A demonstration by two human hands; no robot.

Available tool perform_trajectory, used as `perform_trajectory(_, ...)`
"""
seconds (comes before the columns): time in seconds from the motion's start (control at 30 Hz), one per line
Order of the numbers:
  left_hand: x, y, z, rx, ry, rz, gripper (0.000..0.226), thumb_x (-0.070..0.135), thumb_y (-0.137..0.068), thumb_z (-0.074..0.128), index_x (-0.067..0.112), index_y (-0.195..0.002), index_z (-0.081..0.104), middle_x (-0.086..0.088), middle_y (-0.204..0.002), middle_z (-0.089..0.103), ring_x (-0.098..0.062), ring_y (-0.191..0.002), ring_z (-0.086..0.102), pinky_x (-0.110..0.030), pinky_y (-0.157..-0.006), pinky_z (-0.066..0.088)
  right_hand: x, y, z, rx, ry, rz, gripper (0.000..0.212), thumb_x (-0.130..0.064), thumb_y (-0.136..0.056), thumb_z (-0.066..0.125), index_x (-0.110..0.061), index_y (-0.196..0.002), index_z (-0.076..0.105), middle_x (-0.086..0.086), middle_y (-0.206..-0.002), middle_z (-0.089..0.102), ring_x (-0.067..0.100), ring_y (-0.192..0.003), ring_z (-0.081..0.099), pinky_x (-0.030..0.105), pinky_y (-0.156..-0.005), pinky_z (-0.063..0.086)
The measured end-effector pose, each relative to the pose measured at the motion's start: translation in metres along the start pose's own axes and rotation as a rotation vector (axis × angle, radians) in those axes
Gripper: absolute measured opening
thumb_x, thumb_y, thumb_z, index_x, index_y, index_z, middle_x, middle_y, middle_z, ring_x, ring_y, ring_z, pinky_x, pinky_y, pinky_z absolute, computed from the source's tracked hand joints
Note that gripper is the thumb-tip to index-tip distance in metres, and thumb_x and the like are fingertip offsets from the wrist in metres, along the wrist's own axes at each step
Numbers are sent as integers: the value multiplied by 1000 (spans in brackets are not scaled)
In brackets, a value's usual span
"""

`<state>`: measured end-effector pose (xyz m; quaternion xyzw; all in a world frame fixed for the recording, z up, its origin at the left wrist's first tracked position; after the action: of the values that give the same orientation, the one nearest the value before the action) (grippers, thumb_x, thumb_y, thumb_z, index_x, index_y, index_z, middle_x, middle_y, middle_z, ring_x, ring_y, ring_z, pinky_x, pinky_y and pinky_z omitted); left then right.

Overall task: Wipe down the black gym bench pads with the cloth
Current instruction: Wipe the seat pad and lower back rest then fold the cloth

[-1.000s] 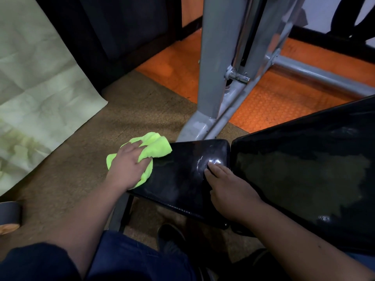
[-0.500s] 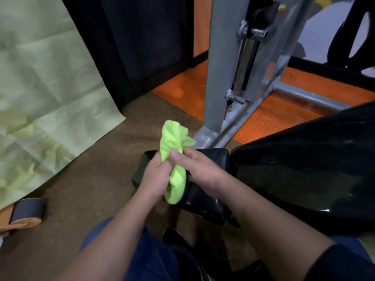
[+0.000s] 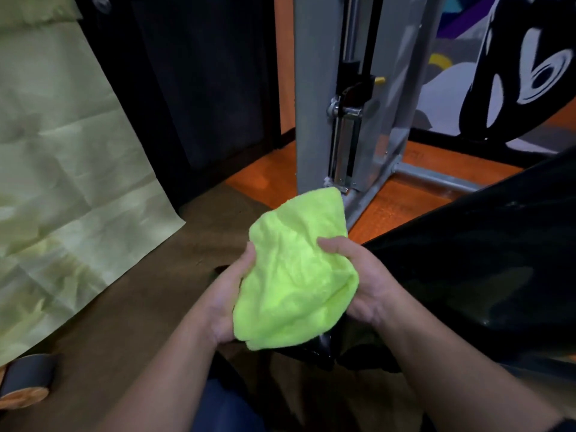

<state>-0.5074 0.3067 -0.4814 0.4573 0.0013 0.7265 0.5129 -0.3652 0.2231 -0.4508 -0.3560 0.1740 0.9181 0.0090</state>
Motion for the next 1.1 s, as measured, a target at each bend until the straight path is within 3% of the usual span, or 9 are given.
perform_trajectory(0.27,28,-19,19,3,-37,258,38,5,-93,52,14,-129,58,-18,-122,66,-38,-109,64,-54,-87,54,-39,-7,-39,136,84,-81,40,-8,-91,59,-2,-131,58,22,-123,68,39,-111,67,49,-91,57)
perform_trajectory(0.57,92,-58,55,126,-244,433,37,-2,-92,53,19,-120,63,-8,-111,72,-29,-96,71,-39,-69,59,-105,-51,-44,208,509,-180,32,-6,-93,61,-17,-123,62,8,-110,75,30,-98,73,46,-84,58)
perform_trajectory(0.7,126,-81,93,107,-287,422,53,-9,-88,53,26,-128,57,-3,-117,70,-30,-99,70,-43,-73,59,-140,-57,-45,440,696,-262,42,-4,-90,65,-26,-124,57,-1,-101,72,17,-85,72,28,-66,59)
perform_trajectory(0.77,145,-84,119,97,-279,438,76,-15,-85,54,38,-140,45,7,-130,63,-25,-105,68,-45,-78,58,-170,-42,-36,477,748,-348,66,2,-91,58,-44,-136,43,-20,-95,59,1,-79,66,17,-64,53)
perform_trajectory(0.8,155,-82,136,89,-284,433,82,-16,-85,53,42,-141,42,10,-133,60,-22,-108,67,-45,-81,58,-187,-29,-29,480,761,-371,76,4,-93,54,-52,-141,34,-9,-103,64,-3,-71,62,12,-60,49)
perform_trajectory(0.83,164,-79,157,77,-307,424,80,-16,-86,52,41,-141,43,10,-132,61,-21,-108,67,-45,-83,57,-206,-15,-19,469,775,-372,78,5,-95,50,-56,-140,33,-17,-119,30,-3,-63,58,9,-58,45)
perform_trajectory(0.87,174,-74,181,62,-349,410,74,-15,-87,52,37,-139,48,7,-127,65,-20,-105,68,-42,-83,58,-225,1,-10,469,810,-364,77,5,-96,47,-59,-136,36,-14,-95,47,-3,-64,57,8,-60,43)
perform_trajectory(1.0,204,-49,297,7,-525,325,47,-10,-90,52,26,-116,69,-3,-107,74,-22,-88,72,-31,-71,59,-311,81,3,699,962,-367,57,-3,-93,43,-45,-125,64,-13,-121,64,5,-98,58,15,-75,41)
perform_trajectory(1.1,214,-35,395,-86,-645,274,49,-9,-90,53,30,-117,68,-3,-105,74,-28,-89,71,-39,-76,58,-374,157,5,865,936,-360,54,-6,-94,42,-42,-127,64,-14,-112,63,-1,-82,54,12,-66,39)
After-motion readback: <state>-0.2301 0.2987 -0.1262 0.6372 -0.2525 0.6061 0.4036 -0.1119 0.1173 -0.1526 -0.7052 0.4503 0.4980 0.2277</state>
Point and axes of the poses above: each hand's wrist, its own y-axis away from the middle knuckle, its own z-axis out of the palm, x = y × z, the point moved 5 cm from there along -y, towards the middle knuckle
